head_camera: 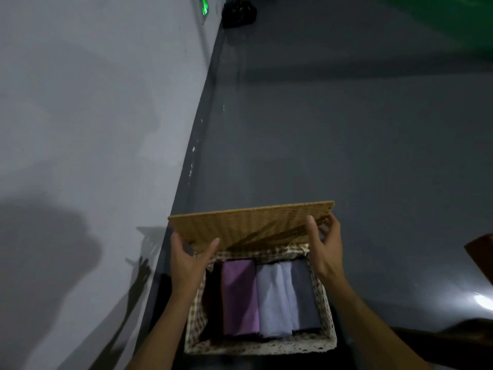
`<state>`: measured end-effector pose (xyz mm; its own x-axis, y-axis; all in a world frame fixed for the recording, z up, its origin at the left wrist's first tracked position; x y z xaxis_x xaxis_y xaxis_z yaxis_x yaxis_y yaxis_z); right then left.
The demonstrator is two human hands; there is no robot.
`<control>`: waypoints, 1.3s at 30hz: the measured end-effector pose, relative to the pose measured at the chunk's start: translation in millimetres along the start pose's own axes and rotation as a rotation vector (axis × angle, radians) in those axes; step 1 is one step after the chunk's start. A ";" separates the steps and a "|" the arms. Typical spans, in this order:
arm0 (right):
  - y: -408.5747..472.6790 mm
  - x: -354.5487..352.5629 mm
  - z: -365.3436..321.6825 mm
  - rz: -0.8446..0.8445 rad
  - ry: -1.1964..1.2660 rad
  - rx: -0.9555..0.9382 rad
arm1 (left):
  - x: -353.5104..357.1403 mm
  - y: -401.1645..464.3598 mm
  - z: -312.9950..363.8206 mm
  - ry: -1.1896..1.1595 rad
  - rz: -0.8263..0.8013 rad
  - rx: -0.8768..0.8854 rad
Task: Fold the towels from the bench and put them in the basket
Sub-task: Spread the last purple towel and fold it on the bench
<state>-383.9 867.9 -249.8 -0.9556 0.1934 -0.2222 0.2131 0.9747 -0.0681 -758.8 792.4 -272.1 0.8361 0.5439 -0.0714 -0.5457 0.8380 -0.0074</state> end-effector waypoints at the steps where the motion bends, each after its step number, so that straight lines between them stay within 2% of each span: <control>1: -8.6 -6.2 5.2 0.045 -0.021 0.008 | -3.8 -10.1 -1.2 -0.002 0.005 -0.009; 5: -45.1 -21.3 4.2 0.123 -0.074 0.058 | -19.4 -49.6 -7.1 -0.034 0.047 -0.065; 9: -80.3 -45.6 19.6 0.243 -0.161 0.209 | -36.8 -91.2 -10.8 -0.051 0.057 -0.129; 12: -107.0 -63.0 44.8 0.265 -0.219 0.287 | -51.7 -128.0 -16.4 -0.058 0.080 -0.143; 20: -133.4 -60.7 99.0 0.034 -0.621 0.248 | -81.5 -182.6 -80.0 0.178 0.103 -0.261; 24: -135.1 -57.4 137.1 0.004 -0.856 0.336 | -84.7 -184.2 -115.6 0.269 0.085 -0.350; 29: -142.2 -53.3 179.9 -0.058 -0.701 0.571 | -84.6 -175.5 -139.0 0.257 0.117 -0.429; 33: -146.5 -47.1 193.2 -0.017 -0.456 0.553 | -85.8 -166.0 -149.0 0.234 0.190 -0.484; 39: -132.6 -52.3 178.9 0.064 -0.390 0.535 | -78.8 -143.5 -149.4 0.301 0.174 -0.466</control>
<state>-325.7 708.5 -403.2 -0.8155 0.0966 -0.5707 0.4349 0.7528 -0.4941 -754.8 622.5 -414.4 0.7166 0.5777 -0.3909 -0.6975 0.5923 -0.4033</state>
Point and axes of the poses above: each hand's wrist, its own y-axis towards the middle knuckle, its own x-axis out of the palm, z = x × y, the point moved 10 cm from there along y, towards the middle knuckle, and after that the axes turned 9 degrees about -y, right-handed, at the moved point
